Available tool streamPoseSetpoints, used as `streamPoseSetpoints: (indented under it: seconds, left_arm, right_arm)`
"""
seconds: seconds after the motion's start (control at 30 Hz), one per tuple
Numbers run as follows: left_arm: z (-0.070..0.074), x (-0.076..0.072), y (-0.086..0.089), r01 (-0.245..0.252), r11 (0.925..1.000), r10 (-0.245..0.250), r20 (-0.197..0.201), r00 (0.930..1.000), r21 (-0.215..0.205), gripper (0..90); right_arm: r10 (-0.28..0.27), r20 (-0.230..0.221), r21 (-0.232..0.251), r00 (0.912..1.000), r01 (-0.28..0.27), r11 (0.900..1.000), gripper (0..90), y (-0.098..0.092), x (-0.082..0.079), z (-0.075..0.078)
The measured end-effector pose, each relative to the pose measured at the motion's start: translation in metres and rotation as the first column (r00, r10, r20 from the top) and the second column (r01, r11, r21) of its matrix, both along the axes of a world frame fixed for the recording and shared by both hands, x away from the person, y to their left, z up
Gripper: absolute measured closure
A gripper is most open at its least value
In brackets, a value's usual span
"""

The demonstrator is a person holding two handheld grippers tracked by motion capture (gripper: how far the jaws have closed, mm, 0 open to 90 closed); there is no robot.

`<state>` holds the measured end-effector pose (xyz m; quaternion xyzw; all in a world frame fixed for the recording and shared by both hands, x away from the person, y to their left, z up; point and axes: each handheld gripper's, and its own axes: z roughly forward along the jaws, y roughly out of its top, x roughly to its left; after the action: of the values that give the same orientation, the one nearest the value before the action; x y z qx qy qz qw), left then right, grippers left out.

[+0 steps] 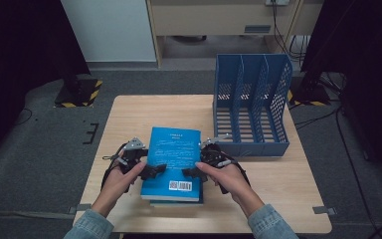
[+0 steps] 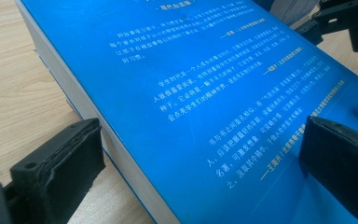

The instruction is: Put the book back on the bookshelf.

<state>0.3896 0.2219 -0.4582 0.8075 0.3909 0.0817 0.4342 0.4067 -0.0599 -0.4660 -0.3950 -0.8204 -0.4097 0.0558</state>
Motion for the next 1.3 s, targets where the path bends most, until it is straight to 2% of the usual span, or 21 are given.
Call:
streamPoseSetpoints:
  seconds: [0.37, 0.5, 0.57, 0.9, 1.03, 1.1, 1.2, 1.3]
  left_arm:
    - [-0.001, 0.004, 0.003, 0.018, 0.9998, -0.018, -0.012, 0.9998, -0.013, 0.0]
    - [-0.001, 0.005, 0.003, 0.016, 0.9997, -0.016, -0.02, 0.9997, -0.016, 0.0]
    - [-0.001, 0.005, 0.003, 0.016, 0.9998, -0.016, -0.019, 0.9997, -0.015, 0.0]
    - [-0.003, 0.006, 0.004, 0.019, 0.9994, -0.02, -0.024, 0.9995, -0.028, 0.0]
    - [0.0, 0.005, 0.002, 0.006, 0.9999, -0.007, -0.024, 0.9997, -0.008, 0.2]
    - [0.003, 0.005, 0.002, -0.008, 1.0, 0.008, -0.028, 0.9996, 0.005, 2.4]
    - [0.008, 0.004, 0.003, -0.031, 0.9992, 0.032, -0.015, 0.9994, 0.026, 10.4]
    - [0.011, 0.003, 0.005, -0.043, 0.9984, 0.044, -0.006, 0.999, 0.035, 17.4]
  right_arm:
    - [-0.007, -0.024, 0.028, 0.9997, 0.008, 1.0, 0.0, -0.002, 0.004, -0.004]
    - [0.006, -0.046, 0.055, 0.9989, -0.004, 0.998, 0.1, -0.002, 0.007, -0.007]
    - [-0.003, -0.068, 0.065, 0.9977, 0.007, 0.998, 0.0, 0.001, 0.009, -0.008]
    - [-0.007, -0.051, 0.102, 0.9987, 0.012, 0.995, 0.0, -0.001, 0.008, -0.013]
    - [0.009, -0.06, 0.097, 0.9982, -0.003, 0.995, 0.7, -0.002, 0.01, -0.011]
    - [0.018, -0.06, 0.083, 0.998, -0.013, 0.996, 0.9, -0.001, 0.012, -0.01]
    - [0.026, -0.056, 0.067, 0.9981, -0.022, 0.997, 2.1, -0.001, 0.012, -0.007]
    - [0.014, -0.04, 0.05, 0.9991, -0.012, 0.999, 4.7, 0.0, 0.01, -0.001]
